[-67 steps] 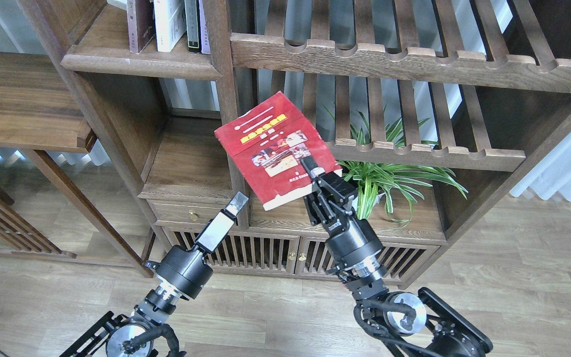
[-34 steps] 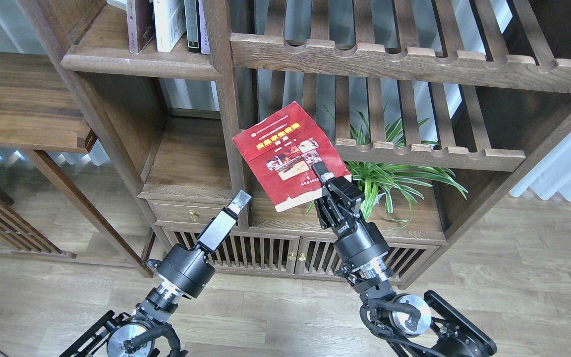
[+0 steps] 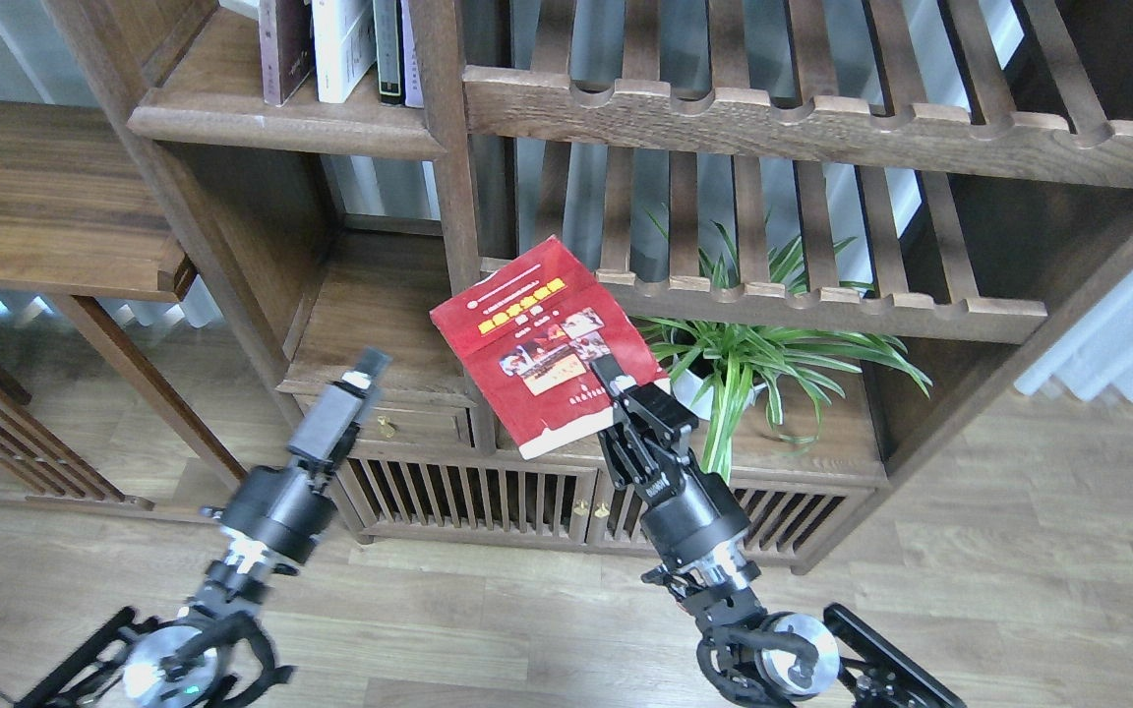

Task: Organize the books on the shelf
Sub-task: 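Lower the red book with the right gripper toward the left gripper, then grip the red book between both grippers below the shelf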

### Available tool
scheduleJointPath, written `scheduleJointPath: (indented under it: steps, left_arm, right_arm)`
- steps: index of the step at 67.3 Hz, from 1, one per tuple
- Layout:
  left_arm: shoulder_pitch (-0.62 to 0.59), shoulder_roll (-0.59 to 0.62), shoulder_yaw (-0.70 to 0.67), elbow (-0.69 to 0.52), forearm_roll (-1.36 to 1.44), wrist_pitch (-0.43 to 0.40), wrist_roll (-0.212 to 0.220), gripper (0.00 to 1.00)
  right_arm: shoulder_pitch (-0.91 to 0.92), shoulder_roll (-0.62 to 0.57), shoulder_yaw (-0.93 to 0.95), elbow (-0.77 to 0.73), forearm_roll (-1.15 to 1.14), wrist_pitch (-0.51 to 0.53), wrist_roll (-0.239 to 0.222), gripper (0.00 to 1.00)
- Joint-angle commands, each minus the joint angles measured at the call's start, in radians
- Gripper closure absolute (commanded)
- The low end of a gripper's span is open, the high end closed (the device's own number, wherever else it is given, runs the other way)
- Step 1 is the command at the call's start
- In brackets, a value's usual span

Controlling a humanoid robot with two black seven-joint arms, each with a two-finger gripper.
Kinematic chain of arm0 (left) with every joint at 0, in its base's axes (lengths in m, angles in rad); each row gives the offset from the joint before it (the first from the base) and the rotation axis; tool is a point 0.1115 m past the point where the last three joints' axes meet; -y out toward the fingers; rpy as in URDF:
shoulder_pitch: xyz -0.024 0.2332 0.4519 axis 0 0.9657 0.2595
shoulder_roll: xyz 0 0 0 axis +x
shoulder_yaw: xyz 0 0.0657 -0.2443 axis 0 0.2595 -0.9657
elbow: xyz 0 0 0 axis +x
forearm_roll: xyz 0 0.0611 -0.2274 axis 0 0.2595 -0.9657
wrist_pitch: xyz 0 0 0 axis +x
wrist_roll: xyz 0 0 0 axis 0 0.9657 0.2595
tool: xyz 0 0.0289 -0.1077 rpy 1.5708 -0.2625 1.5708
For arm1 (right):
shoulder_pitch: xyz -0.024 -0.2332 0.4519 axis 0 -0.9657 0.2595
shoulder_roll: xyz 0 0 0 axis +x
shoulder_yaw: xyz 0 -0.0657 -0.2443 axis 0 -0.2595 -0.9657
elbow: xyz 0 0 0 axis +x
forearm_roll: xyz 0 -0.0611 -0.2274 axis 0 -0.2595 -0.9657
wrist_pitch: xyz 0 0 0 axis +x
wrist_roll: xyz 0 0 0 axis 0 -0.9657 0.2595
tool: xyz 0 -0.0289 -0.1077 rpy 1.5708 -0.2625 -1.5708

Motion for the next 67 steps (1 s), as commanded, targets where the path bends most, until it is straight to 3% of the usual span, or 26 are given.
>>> scheduleJointPath:
  steps: [1,67]
  left_arm:
    - [-0.001,0.003,0.007,0.001,-0.014,0.0,0.001,0.03]
    - [-0.05,0.019,0.216,0.004,-0.172,0.0,0.003,0.09]
  right_arm:
    - [0.005,0.0,-0.019,0.0,-0.001,0.0,0.0,0.95]
    - [-0.033,0.0,-0.137,0.002,-0.071,0.0,-0.002,0.95]
